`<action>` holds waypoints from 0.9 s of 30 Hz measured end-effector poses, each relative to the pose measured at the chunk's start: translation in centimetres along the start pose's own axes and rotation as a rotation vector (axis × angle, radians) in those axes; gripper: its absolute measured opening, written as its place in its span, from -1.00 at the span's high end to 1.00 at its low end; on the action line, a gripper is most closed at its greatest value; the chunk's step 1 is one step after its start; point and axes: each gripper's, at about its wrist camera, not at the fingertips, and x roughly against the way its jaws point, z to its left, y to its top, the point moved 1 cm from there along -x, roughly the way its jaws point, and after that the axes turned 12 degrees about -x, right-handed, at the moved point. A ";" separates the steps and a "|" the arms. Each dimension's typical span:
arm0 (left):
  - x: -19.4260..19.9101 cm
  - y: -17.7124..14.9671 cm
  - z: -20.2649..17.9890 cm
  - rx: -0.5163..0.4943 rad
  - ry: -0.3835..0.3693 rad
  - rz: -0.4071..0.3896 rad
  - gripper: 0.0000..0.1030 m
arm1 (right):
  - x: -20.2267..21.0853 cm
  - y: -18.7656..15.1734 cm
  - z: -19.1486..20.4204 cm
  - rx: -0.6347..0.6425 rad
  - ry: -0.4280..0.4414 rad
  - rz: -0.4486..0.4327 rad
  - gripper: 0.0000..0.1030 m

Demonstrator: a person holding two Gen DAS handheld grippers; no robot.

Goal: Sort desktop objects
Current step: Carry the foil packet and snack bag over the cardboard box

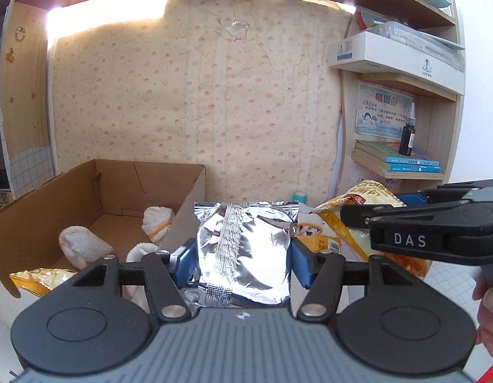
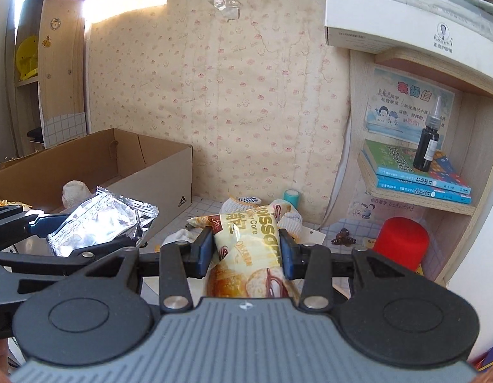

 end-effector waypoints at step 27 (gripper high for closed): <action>3.5 -1.3 11.7 0.101 0.209 0.012 -0.23 | -3.9 2.8 14.5 0.119 0.215 0.028 0.20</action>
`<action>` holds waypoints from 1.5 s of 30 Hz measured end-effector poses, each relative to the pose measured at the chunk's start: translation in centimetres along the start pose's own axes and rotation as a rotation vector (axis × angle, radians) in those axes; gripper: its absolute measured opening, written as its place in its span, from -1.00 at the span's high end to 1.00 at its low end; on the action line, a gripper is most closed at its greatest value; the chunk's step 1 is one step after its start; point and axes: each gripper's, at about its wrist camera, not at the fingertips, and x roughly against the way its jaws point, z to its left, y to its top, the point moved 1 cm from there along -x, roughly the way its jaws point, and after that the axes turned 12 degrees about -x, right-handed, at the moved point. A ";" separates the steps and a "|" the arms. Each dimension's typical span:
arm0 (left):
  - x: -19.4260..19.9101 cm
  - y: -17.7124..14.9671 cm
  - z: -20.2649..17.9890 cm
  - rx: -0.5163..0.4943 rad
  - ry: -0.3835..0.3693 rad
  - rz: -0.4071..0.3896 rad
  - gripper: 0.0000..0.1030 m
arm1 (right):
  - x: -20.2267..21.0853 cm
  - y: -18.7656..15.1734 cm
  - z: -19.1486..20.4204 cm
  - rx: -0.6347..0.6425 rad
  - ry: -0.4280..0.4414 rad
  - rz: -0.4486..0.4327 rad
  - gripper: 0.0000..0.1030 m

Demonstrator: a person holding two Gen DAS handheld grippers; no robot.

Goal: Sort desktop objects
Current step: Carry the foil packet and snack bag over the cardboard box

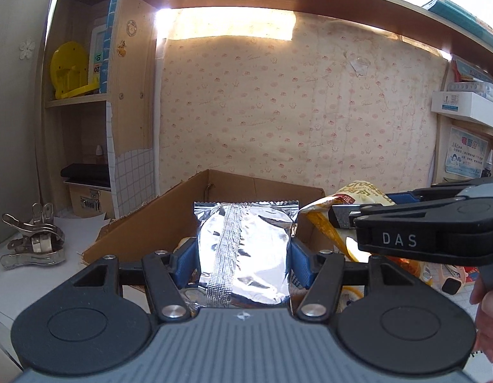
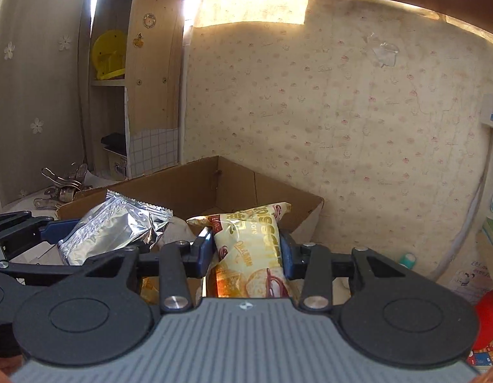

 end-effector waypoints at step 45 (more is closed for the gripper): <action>-3.7 -0.1 2.6 0.022 0.018 0.031 -0.23 | -6.3 1.1 0.5 -0.029 0.071 0.045 0.20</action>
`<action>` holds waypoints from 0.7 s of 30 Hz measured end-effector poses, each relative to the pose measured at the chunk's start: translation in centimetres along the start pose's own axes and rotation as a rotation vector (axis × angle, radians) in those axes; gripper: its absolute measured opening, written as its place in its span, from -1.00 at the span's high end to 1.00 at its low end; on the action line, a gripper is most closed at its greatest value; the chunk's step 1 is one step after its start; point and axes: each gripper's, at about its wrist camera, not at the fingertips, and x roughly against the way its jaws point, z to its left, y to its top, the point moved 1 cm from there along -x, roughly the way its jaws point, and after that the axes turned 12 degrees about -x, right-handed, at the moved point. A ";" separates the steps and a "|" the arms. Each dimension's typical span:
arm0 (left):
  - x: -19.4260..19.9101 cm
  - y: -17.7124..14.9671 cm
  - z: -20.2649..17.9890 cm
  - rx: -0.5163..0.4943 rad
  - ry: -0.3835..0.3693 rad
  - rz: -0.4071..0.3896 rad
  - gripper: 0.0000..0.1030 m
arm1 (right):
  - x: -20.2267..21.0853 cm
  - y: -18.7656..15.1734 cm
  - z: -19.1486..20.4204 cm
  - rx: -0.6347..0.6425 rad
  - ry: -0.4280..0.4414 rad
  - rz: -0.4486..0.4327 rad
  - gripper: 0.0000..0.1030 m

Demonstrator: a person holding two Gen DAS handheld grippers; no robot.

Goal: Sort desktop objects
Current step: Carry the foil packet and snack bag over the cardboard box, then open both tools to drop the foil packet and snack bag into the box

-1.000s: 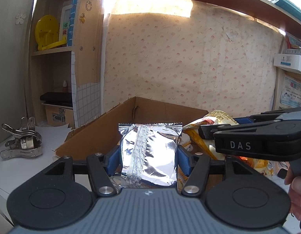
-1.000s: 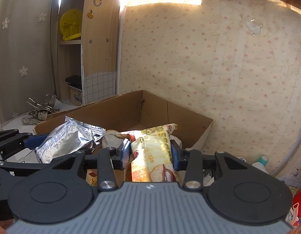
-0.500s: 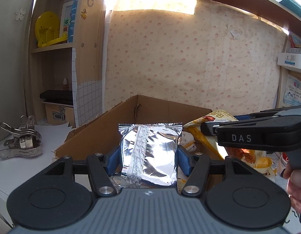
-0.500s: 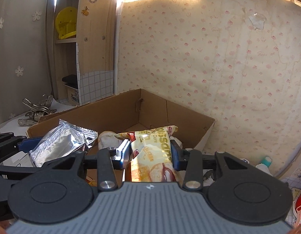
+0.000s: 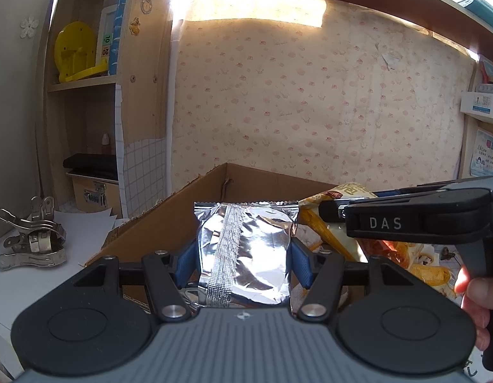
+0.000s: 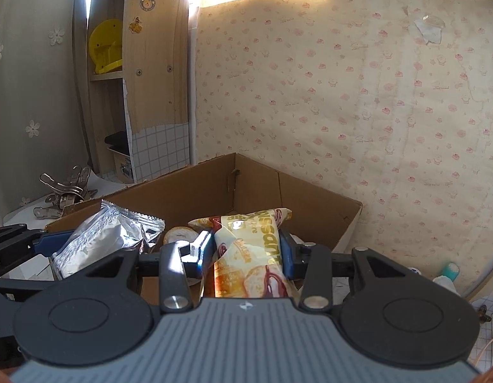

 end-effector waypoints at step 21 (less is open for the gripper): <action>-2.2 0.4 0.4 0.021 0.026 0.047 -0.42 | -2.6 1.1 -0.4 -0.023 0.019 0.006 0.00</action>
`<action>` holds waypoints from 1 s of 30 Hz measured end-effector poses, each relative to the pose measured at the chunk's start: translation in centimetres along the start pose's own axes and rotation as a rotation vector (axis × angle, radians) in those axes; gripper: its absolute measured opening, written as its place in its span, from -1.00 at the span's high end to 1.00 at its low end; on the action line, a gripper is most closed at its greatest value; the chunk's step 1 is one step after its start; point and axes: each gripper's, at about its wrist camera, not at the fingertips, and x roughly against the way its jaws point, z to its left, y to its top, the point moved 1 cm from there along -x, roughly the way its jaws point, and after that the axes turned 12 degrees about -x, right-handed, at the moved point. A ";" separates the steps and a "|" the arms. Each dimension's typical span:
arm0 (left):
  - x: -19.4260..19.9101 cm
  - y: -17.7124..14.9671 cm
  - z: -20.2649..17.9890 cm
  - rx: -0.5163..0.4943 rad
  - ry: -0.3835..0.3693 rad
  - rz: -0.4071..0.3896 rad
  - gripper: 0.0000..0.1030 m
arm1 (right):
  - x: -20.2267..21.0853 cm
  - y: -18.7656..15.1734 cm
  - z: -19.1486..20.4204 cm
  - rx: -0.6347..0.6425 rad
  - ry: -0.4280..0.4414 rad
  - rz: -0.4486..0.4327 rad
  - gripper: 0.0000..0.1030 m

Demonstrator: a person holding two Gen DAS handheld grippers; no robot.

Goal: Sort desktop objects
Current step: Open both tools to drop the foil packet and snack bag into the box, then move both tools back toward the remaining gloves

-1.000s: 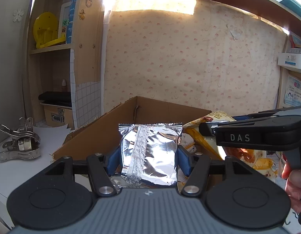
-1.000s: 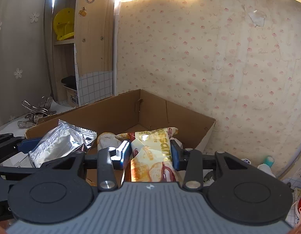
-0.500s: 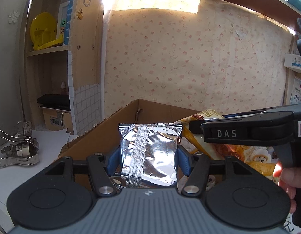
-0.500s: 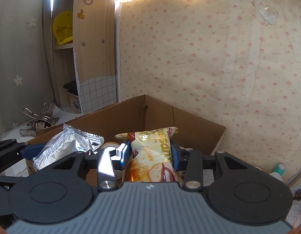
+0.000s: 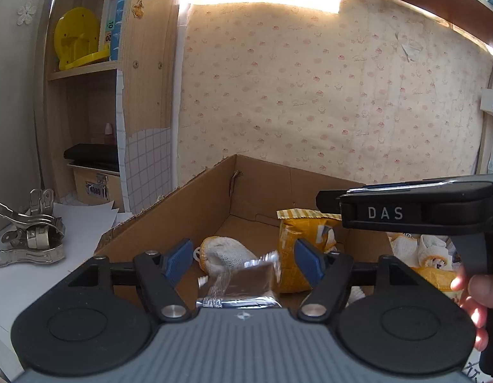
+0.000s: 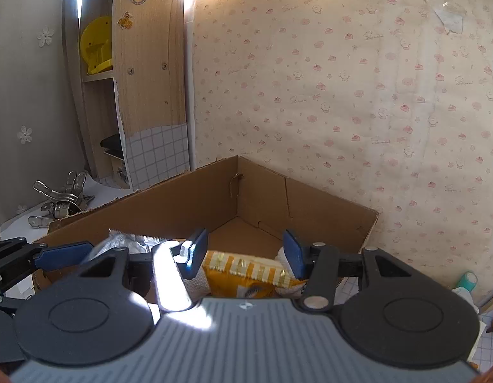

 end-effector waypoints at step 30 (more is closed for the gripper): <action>2.9 0.0 -11.6 -0.057 -0.241 -0.079 -0.43 | 13.4 -4.7 -15.5 -0.151 -0.308 -0.133 -0.01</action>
